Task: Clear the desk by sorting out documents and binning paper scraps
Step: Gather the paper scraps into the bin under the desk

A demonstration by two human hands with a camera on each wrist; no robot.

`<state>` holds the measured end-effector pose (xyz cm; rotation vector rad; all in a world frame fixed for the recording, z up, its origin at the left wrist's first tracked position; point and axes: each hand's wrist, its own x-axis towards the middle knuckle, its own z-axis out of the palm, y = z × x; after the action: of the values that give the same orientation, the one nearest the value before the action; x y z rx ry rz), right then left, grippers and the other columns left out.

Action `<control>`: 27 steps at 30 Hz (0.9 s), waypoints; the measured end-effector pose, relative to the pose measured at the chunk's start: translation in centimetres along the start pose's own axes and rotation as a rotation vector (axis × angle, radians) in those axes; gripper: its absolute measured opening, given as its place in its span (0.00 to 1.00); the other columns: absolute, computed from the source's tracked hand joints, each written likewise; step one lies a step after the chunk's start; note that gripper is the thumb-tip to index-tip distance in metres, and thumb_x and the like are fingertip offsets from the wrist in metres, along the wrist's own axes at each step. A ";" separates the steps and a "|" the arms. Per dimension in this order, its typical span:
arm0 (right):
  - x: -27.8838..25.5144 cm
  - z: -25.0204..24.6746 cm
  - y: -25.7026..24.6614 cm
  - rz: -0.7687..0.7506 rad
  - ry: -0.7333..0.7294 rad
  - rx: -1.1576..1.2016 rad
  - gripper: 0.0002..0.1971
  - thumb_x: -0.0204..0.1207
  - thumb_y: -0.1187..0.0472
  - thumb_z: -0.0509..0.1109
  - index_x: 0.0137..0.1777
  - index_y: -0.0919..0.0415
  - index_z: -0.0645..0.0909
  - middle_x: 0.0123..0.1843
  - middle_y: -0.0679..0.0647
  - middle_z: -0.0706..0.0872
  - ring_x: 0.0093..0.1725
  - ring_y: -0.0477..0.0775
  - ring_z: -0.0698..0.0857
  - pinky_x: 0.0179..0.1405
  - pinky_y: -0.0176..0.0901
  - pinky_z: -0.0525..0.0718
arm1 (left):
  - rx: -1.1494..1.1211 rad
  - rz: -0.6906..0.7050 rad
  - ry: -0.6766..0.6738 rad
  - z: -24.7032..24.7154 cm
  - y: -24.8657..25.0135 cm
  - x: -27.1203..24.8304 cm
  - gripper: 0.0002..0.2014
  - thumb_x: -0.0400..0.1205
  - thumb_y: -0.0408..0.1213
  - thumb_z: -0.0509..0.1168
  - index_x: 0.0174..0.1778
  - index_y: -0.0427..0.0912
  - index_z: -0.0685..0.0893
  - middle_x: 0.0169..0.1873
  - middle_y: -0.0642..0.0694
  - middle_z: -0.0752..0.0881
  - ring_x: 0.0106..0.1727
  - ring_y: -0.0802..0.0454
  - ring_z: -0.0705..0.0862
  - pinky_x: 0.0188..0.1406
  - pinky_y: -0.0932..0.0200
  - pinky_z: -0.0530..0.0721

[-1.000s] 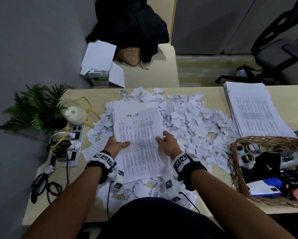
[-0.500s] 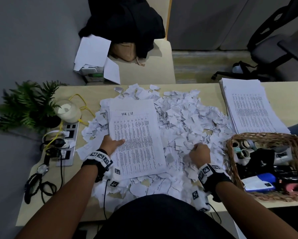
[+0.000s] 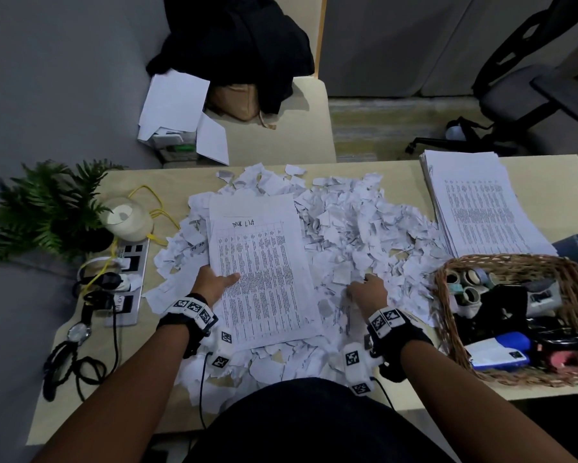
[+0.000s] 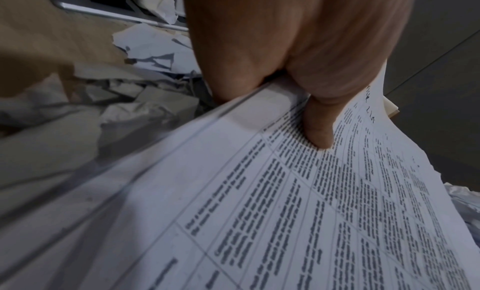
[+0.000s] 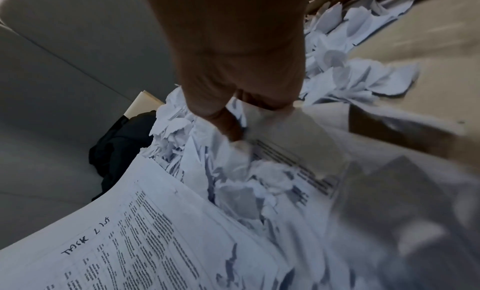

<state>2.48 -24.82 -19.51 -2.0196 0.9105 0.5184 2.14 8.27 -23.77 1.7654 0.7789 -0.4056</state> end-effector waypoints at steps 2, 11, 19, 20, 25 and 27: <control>0.1 -0.2 0.2 -0.043 -0.025 0.043 0.23 0.61 0.63 0.78 0.58 0.68 0.82 0.49 0.64 0.88 0.47 0.59 0.85 0.45 0.45 0.83 | 0.018 -0.009 -0.003 -0.1 -0.1 0.1 0.34 0.71 0.41 0.79 0.71 0.35 0.76 0.67 0.39 0.82 0.67 0.40 0.81 0.69 0.41 0.77; -1.8 -3.3 -1.8 -0.277 0.154 0.009 0.09 0.68 0.61 0.77 0.34 0.67 0.82 0.26 0.55 0.81 0.31 0.56 0.79 0.24 0.37 0.69 | 0.039 0.001 -0.008 0.1 0.5 -0.5 0.30 0.75 0.37 0.77 0.70 0.33 0.74 0.64 0.44 0.81 0.66 0.46 0.78 0.68 0.48 0.74; -2.1 -4.8 -3.9 -0.497 0.090 -0.416 0.09 0.72 0.67 0.68 0.50 0.68 0.76 0.45 0.68 0.85 0.45 0.69 0.84 0.36 0.49 0.80 | 0.050 -0.001 -0.010 -0.1 0.7 -0.1 0.33 0.72 0.41 0.79 0.71 0.36 0.75 0.66 0.41 0.83 0.67 0.41 0.81 0.69 0.43 0.77; -2.1 -4.9 -4.1 -0.521 0.093 -0.454 0.10 0.72 0.67 0.68 0.51 0.68 0.75 0.45 0.70 0.85 0.45 0.71 0.84 0.36 0.50 0.80 | 0.058 -0.002 -0.016 -0.1 0.7 -0.2 0.33 0.72 0.41 0.79 0.71 0.36 0.75 0.66 0.41 0.83 0.67 0.41 0.81 0.69 0.43 0.77; -2.7 -6.1 -5.0 -0.622 0.149 -0.637 0.10 0.74 0.64 0.68 0.51 0.65 0.71 0.41 0.67 0.85 0.41 0.70 0.85 0.31 0.48 0.73 | 0.050 0.007 -0.019 0.0 1.5 -1.0 0.30 0.74 0.38 0.78 0.69 0.35 0.76 0.65 0.41 0.83 0.66 0.41 0.81 0.69 0.44 0.77; -3.0 -6.9 -5.4 -0.636 0.192 -0.667 0.11 0.73 0.61 0.70 0.46 0.62 0.69 0.39 0.65 0.84 0.39 0.69 0.85 0.29 0.47 0.72 | 0.050 0.016 -0.008 0.1 2.0 -1.4 0.30 0.75 0.36 0.77 0.71 0.33 0.74 0.66 0.40 0.81 0.69 0.40 0.79 0.70 0.44 0.75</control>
<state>4.87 -27.21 -10.88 -2.8334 0.1415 0.2818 2.48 7.41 -21.49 1.8142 0.7539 -0.4241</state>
